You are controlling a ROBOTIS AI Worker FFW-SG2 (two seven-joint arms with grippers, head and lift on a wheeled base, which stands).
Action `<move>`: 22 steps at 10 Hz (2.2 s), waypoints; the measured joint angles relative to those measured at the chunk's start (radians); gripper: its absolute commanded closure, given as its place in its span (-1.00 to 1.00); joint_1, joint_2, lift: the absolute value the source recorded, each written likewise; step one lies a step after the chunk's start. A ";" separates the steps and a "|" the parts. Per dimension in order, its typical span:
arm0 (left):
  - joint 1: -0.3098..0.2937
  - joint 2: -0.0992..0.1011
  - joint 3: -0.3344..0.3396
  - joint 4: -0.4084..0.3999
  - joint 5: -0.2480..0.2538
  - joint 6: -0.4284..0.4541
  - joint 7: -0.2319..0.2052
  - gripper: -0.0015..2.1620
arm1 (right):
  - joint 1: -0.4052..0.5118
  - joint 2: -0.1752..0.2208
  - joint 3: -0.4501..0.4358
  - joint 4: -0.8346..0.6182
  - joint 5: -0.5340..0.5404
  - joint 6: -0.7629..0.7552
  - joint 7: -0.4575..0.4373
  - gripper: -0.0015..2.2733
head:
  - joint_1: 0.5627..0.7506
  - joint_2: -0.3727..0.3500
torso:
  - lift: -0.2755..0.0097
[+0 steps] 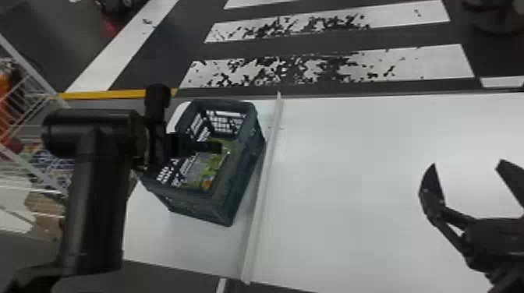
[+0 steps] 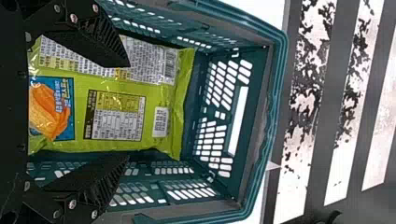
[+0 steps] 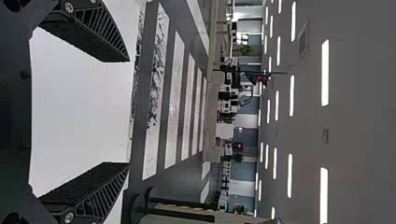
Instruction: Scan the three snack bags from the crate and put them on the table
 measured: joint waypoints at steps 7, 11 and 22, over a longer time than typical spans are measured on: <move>0.023 -0.021 -0.021 0.113 -0.059 -0.046 -0.019 -0.81 | -0.027 -0.048 0.031 0.003 -0.011 -0.014 -0.015 -0.92 | 0.41 0.82 | 0.28; -0.023 -0.046 -0.009 0.211 -0.059 -0.120 -0.030 -0.53 | -0.029 -0.072 0.041 0.001 -0.014 -0.021 -0.027 -0.92 | 0.41 0.79 | 0.28; 0.111 -0.057 0.131 0.051 0.003 -0.138 0.051 0.82 | 0.012 -0.074 0.069 -0.007 -0.002 -0.117 -0.052 -0.92 | 0.41 0.96 | 0.28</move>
